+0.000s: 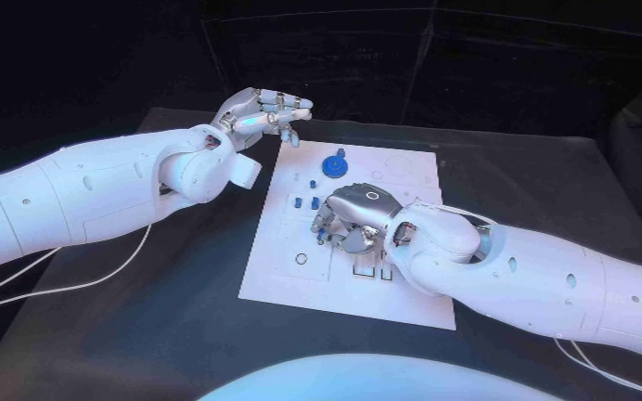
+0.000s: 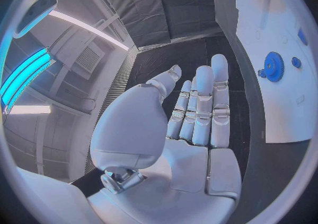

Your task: Assemble the parts on the task board

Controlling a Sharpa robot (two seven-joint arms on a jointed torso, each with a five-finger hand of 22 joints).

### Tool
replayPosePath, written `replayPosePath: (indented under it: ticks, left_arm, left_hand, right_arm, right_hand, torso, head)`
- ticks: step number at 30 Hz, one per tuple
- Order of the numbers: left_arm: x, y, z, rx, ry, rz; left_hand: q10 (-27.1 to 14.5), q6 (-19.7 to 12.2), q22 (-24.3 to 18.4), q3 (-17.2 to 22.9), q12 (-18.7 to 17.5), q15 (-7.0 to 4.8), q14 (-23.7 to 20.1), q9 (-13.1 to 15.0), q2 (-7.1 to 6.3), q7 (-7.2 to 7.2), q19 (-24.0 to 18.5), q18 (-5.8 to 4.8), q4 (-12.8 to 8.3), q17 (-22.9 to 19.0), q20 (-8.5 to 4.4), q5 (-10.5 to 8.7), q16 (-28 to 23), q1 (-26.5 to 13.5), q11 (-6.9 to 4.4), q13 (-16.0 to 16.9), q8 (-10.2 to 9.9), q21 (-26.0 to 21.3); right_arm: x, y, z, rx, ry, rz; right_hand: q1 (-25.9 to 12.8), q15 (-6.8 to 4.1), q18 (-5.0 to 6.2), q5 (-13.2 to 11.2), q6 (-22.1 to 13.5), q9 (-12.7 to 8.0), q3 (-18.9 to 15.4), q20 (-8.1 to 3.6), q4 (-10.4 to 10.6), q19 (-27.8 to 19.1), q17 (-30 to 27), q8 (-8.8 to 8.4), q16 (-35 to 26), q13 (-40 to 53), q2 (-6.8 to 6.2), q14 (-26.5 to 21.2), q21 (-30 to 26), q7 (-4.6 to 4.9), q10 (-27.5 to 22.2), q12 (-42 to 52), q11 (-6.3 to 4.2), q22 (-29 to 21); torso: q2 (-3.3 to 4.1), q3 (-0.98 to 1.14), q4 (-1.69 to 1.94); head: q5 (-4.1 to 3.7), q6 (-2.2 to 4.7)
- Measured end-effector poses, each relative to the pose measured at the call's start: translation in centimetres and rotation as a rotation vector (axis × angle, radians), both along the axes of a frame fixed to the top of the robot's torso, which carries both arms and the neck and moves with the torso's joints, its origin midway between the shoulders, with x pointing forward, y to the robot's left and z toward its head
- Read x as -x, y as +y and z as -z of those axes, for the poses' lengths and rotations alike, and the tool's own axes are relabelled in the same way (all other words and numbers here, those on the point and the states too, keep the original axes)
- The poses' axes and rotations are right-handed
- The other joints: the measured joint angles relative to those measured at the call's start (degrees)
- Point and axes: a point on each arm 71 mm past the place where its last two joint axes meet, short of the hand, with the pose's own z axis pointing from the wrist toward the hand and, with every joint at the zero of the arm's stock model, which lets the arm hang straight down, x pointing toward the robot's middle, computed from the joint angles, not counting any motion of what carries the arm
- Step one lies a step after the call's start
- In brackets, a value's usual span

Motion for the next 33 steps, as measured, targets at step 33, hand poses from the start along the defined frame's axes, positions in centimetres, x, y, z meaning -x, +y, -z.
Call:
replayPosePath:
  ticks: [33]
  left_arm:
    - [-0.03,-0.01,0.03,0.000,0.003,0.004]
  left_hand:
    - [-0.2,0.0,0.0,0.0,0.0,0.00,0.0,0.0,0.00,0.00,0.0,0.00,0.0,-0.1,0.00,0.00,0.2,0.0,0.20,0.0,0.0,0.0]
  right_arm:
    - [-0.15,0.54,0.77,0.083,0.007,0.003]
  right_hand:
    - [-0.3,0.00,0.00,-0.1,-0.2,-0.1,0.1,0.00,-0.2,0.0,-0.1,-0.34,0.0,0.0,-0.17,0.0,0.0,-0.17,0.0,0.0,0.00,-0.1]
  torso:
    - [-0.01,-0.01,-0.07]
  head:
    - [0.30,-0.06]
